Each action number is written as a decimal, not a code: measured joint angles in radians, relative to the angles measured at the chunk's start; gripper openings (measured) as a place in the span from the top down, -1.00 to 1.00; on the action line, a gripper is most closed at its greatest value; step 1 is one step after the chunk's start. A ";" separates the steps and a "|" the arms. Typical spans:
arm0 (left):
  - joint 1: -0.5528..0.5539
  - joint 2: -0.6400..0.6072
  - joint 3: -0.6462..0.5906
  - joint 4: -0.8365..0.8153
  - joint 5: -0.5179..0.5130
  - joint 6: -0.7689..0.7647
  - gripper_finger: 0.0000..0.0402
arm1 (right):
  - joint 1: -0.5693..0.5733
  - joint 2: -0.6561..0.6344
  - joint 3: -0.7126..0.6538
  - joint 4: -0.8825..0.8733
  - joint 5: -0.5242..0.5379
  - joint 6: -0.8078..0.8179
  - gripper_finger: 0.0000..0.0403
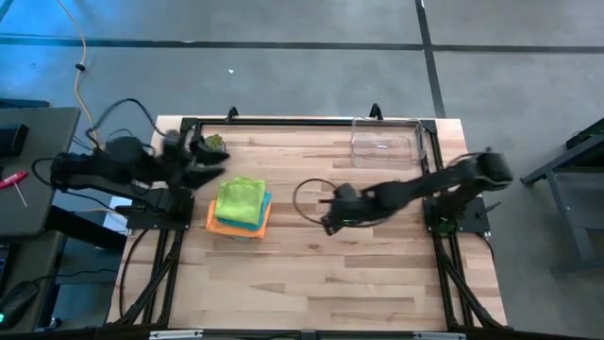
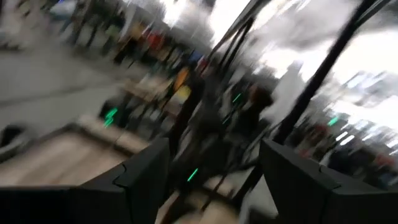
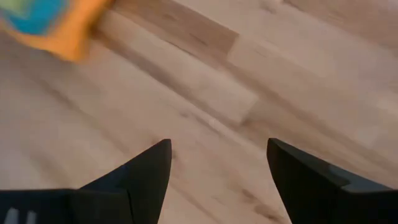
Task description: Fold microfiber towels
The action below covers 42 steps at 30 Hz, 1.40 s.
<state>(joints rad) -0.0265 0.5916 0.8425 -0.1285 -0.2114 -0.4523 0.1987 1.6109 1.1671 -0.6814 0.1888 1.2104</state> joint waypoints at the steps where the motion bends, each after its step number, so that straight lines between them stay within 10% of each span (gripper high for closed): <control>1: 0.000 0.021 0.000 -0.033 -0.013 0.000 -0.20 | 0.010 -0.051 -0.062 0.070 0.010 0.011 -0.26; 7: 0.029 0.207 0.021 -0.383 0.020 -0.055 -0.02 | 0.050 -0.273 -0.311 0.330 0.098 0.041 -0.26; 15: 0.095 0.521 0.046 -0.822 0.041 -0.033 0.93 | 0.051 -0.405 -0.413 0.461 0.099 -0.093 -0.26; 19: 0.130 0.617 0.047 -0.832 0.039 0.068 0.97 | 0.051 -0.419 -0.387 0.467 0.097 -0.172 -0.05; 25: 0.168 0.678 0.047 -0.840 0.142 0.311 1.00 | 0.051 -0.429 -0.277 0.353 0.173 -0.247 0.90; 42: 0.230 0.792 -0.108 -0.707 0.247 0.464 1.00 | 0.051 -0.495 -0.127 0.169 0.274 -0.295 0.99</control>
<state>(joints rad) 0.2036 1.3840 0.7348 -0.8355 0.0359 0.0119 0.2493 1.1164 1.0405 -0.5125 0.4625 0.9154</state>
